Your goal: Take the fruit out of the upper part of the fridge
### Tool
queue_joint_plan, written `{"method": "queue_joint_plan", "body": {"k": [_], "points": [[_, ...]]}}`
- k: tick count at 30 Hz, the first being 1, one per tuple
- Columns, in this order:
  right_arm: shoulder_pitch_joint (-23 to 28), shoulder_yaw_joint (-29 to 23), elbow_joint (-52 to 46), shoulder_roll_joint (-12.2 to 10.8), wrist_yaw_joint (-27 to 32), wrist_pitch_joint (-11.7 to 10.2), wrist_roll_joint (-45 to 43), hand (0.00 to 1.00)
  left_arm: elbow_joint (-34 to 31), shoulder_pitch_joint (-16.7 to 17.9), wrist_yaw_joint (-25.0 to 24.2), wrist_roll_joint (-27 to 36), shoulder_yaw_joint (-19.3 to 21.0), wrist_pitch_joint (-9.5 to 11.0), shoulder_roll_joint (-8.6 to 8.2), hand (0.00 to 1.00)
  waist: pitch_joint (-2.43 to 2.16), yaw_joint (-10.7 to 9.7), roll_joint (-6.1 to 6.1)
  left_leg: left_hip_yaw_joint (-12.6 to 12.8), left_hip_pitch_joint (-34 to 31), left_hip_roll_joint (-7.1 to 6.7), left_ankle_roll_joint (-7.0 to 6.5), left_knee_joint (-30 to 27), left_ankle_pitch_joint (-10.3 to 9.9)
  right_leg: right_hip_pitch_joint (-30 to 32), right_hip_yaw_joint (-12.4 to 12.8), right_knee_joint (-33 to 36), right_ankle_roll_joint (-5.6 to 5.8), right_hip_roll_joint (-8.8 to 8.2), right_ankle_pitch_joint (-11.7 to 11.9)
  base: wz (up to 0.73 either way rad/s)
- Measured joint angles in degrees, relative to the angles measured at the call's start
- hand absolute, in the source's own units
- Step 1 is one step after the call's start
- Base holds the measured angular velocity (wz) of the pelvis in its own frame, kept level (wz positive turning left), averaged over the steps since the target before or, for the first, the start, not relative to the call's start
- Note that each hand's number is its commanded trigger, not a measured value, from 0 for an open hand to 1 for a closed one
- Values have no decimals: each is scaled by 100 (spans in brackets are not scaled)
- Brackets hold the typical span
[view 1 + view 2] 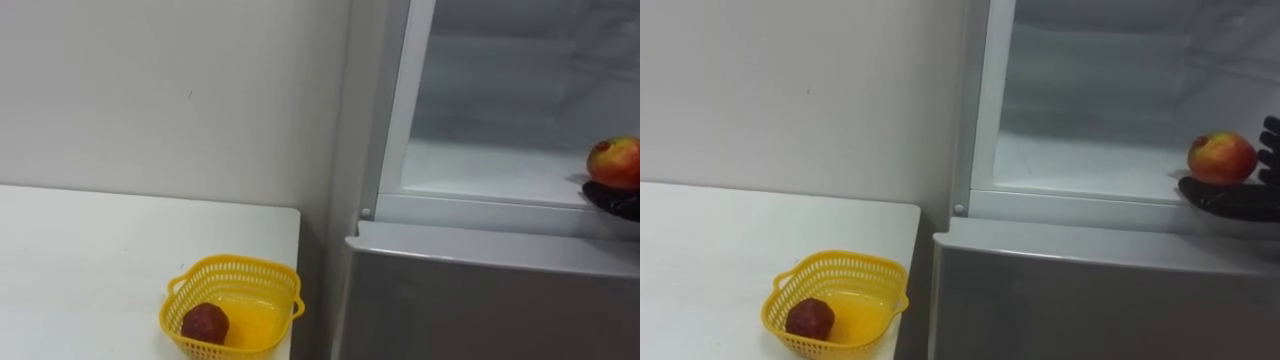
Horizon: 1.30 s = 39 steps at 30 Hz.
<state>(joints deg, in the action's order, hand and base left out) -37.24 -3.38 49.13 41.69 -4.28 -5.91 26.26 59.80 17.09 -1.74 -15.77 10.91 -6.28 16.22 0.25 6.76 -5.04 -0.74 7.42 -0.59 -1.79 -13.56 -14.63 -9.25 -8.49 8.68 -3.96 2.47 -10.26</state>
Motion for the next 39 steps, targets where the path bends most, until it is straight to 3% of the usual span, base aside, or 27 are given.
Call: {"method": "queue_joint_plan", "body": {"k": [17,18,21,34,39], "points": [[0,8,-5,-74,37,-89,-108,0,7,-137,-14,35,1,39,-1,0,-3,127,-53,1,-70,45,14,-13,8,105,13,9,-29,7,-17,0],[0,11,-6,-75,34,-87,-131,11,9,-136,-14,35,1,39,-1,0,-2,132,-58,1,-70,48,17,-14,10,104,14,9,-32,10,-16,0],[0,30,-7,-75,27,-95,-166,100,64,-158,-15,36,1,40,-1,0,0,137,-63,2,-74,54,22,-12,13,108,16,4,-36,13,-14,0],[-1,184,-7,-73,44,-253,-189,100,310,-238,-131,37,3,70,0,0,4,161,-63,4,-55,81,50,-8,29,114,45,-4,-70,40,-7,0],[-47,229,-7,-62,47,-282,-233,100,324,-234,-132,39,2,82,3,0,35,188,-83,1,-12,87,63,6,36,112,51,-7,-98,49,-28,0]]}}
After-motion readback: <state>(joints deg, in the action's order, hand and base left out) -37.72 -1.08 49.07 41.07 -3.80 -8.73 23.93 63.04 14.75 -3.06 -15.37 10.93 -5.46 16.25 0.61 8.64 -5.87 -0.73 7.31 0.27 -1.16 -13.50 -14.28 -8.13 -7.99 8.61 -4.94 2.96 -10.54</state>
